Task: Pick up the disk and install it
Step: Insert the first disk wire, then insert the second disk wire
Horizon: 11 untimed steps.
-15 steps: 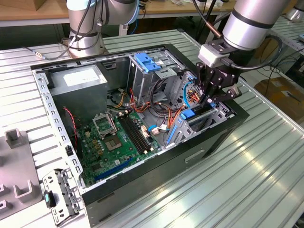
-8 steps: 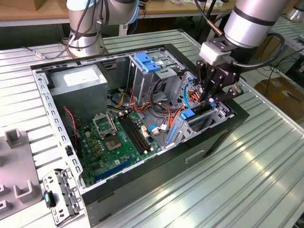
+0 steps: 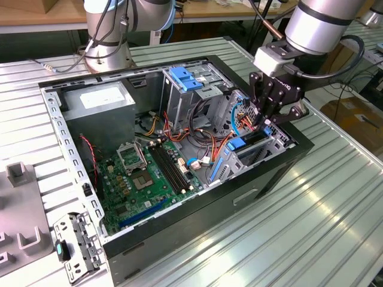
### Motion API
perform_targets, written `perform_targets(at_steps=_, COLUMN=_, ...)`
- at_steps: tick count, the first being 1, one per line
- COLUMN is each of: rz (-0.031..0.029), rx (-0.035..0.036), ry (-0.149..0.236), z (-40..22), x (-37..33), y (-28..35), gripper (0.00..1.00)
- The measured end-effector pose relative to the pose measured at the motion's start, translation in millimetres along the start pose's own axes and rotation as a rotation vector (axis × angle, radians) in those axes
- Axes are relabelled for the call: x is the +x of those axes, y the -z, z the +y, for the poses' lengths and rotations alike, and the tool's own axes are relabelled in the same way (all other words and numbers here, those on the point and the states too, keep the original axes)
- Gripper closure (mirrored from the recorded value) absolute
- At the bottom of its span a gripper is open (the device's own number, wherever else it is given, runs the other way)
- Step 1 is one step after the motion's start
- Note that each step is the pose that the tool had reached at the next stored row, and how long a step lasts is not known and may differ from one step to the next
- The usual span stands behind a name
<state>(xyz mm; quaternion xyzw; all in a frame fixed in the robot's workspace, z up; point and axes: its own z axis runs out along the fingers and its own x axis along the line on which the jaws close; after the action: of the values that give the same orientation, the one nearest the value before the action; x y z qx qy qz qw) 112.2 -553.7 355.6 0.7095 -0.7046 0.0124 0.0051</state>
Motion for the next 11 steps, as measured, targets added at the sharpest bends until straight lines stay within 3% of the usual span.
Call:
perform_targets(at_steps=1, rz=0.0001, rx=0.0, ry=0.0, z=0.0, x=0.0, y=0.0, gripper=0.89)
perform_targets(at_steps=11, rz=0.0001, rx=0.0, ry=0.001, z=0.0, x=0.0, y=0.0, gripper=0.89)
